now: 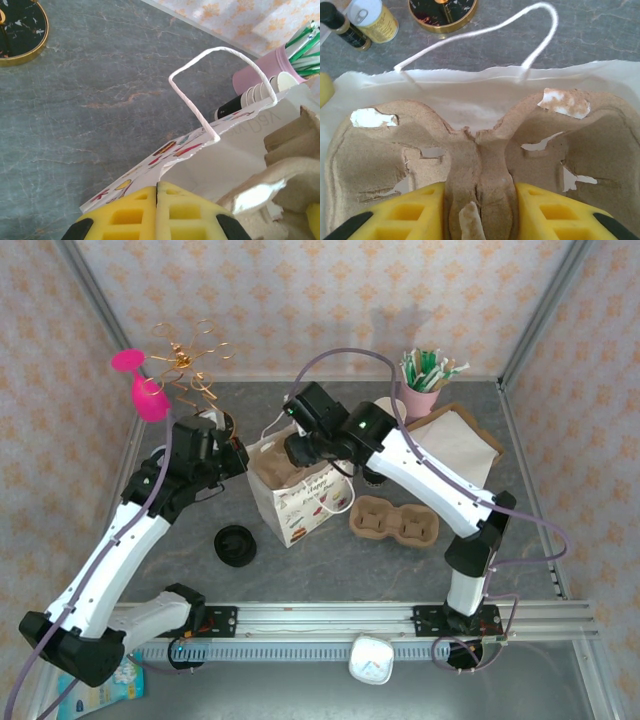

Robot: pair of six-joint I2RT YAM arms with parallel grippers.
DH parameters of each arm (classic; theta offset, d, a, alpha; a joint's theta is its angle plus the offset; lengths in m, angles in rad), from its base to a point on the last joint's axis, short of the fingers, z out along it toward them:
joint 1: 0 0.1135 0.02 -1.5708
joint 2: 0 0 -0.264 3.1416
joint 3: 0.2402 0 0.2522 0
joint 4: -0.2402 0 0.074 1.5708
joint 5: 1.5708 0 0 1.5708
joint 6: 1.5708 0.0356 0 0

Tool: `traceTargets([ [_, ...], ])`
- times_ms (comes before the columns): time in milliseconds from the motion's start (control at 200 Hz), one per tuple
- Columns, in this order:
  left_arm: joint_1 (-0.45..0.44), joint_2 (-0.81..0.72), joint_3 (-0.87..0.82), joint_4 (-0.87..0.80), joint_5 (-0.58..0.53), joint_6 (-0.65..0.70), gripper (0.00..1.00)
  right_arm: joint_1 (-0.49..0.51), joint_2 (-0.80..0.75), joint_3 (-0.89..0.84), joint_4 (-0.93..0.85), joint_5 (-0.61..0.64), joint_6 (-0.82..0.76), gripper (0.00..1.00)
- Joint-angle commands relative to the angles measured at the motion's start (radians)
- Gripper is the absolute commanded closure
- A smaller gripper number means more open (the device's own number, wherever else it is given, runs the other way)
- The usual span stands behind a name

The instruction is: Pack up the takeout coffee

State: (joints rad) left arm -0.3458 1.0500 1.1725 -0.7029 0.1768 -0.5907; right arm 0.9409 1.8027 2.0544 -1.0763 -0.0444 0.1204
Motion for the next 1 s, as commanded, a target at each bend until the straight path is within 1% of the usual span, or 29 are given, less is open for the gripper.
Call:
traceTargets([
  [0,0.017,0.016,0.044,-0.059,-0.003,0.105,1.0,0.017,-0.029,-0.015,-0.016,0.009,0.025,0.63],
  [90,0.026,0.022,0.049,-0.055,-0.002,0.12,1.0,0.016,0.001,0.026,-0.049,0.06,0.044,0.63],
  [140,0.027,0.025,0.048,-0.051,0.001,0.119,1.0,0.016,0.022,0.053,-0.072,0.051,0.047,0.63],
  [220,0.027,0.019,0.037,-0.032,0.015,0.114,1.0,0.016,0.028,0.038,-0.075,0.052,0.056,0.63],
  [310,0.028,0.01,0.029,-0.029,-0.007,0.1,1.0,0.016,0.034,0.039,-0.099,0.089,0.075,0.63],
  [375,0.028,0.018,0.034,-0.045,-0.019,0.095,1.0,0.016,0.034,0.071,-0.111,0.071,0.085,0.63],
  [435,0.028,0.021,0.033,-0.054,-0.042,0.083,1.0,0.018,0.026,0.085,-0.089,0.038,0.088,0.63],
  [505,0.029,0.018,0.029,-0.048,-0.042,0.084,1.0,0.025,0.029,0.099,-0.075,0.009,0.096,0.63],
  [641,0.028,0.016,0.026,-0.03,-0.013,0.084,1.0,0.042,0.077,0.152,-0.112,0.03,0.108,0.63],
  [751,0.028,0.018,0.029,-0.034,-0.009,0.094,1.0,0.038,0.092,0.144,-0.124,0.085,0.117,0.63],
  [996,0.027,0.019,0.047,-0.062,-0.019,0.113,1.0,-0.002,0.094,0.11,-0.139,0.084,0.145,0.63],
])
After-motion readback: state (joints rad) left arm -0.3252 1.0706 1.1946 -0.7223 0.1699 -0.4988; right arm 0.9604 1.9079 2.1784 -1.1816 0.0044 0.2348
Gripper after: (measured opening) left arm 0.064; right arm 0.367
